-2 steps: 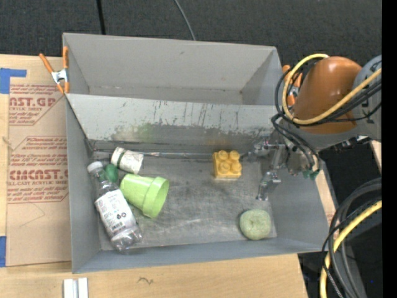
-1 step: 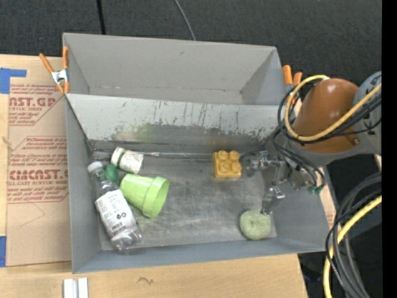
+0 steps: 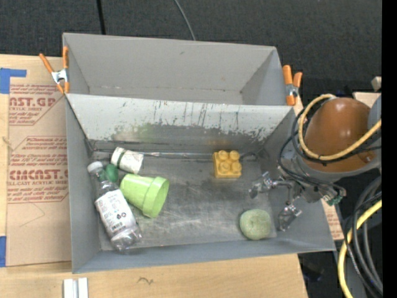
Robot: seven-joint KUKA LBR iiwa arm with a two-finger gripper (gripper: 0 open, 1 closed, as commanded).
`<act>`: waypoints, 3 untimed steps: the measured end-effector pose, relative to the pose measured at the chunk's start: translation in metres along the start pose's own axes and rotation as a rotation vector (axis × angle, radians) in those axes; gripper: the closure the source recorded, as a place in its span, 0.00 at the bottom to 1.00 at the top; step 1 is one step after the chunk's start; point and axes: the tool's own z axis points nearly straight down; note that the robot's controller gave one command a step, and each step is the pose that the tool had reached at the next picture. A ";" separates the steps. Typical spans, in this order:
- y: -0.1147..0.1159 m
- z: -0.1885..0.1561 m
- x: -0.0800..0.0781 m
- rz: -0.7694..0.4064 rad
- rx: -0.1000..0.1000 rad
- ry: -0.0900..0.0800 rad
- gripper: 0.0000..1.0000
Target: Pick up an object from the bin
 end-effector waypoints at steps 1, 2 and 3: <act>0.018 -0.009 0.006 -0.137 0.002 -0.002 0.00; 0.022 0.051 -0.003 -0.073 0.008 -0.011 0.00; 0.020 0.063 -0.008 -0.151 0.022 -0.024 1.00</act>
Offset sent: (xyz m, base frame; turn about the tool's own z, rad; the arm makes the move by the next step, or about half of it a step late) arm -0.0109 0.0207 -0.0535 -0.0719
